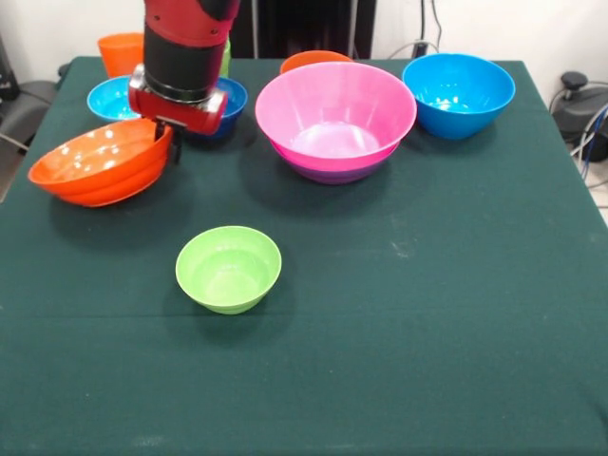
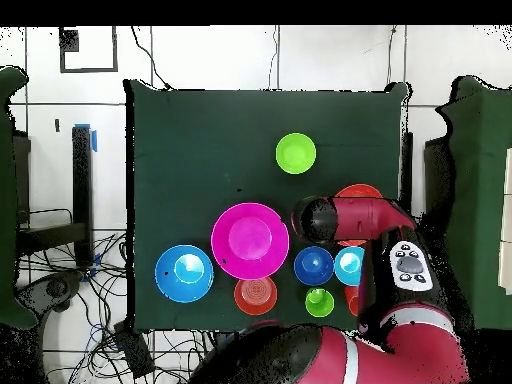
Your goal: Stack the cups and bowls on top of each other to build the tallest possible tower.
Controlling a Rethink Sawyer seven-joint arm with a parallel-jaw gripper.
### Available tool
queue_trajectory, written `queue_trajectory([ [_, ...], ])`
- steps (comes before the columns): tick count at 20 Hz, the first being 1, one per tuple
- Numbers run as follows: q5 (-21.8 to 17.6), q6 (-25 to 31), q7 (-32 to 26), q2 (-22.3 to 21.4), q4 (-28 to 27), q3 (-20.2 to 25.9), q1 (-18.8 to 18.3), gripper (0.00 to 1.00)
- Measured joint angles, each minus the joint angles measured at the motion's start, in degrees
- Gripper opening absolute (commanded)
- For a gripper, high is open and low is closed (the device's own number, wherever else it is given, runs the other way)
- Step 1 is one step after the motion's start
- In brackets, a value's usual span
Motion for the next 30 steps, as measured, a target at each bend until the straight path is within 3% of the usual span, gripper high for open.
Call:
queue_trajectory([
  [6,1.14,3.97,0.0,-2.02,1.95,1.92,0.01,0.0],
  [23,1.64,6.72,0.0,-3.88,4.5,4.28,-0.04,0.0],
  [30,3.6,14.91,0.0,-4.26,3.47,4.87,-0.07,0.0],
])
